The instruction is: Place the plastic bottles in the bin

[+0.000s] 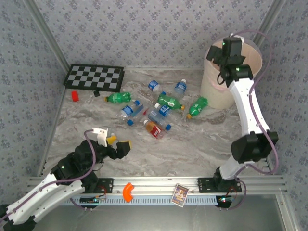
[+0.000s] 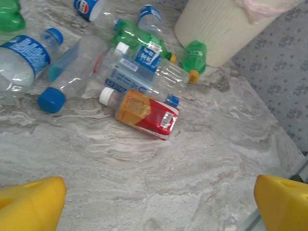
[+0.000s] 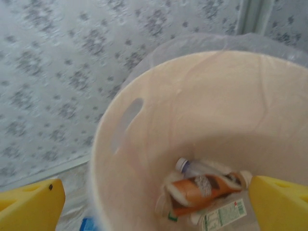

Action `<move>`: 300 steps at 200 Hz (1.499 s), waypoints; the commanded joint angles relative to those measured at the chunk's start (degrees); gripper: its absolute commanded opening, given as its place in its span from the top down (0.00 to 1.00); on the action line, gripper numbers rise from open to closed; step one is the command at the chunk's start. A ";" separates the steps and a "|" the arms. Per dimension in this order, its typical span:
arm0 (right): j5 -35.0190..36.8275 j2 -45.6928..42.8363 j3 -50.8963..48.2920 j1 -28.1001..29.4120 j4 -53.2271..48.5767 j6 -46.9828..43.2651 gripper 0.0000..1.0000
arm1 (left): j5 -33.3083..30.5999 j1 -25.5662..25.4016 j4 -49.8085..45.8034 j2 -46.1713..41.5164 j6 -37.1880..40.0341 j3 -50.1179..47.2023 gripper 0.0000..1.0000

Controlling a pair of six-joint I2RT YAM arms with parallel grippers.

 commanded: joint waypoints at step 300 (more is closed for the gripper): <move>0.42 -40.53 -41.32 46.53 4.45 6.76 0.00 | 4.09 32.34 -1.03 41.22 -7.86 6.54 0.28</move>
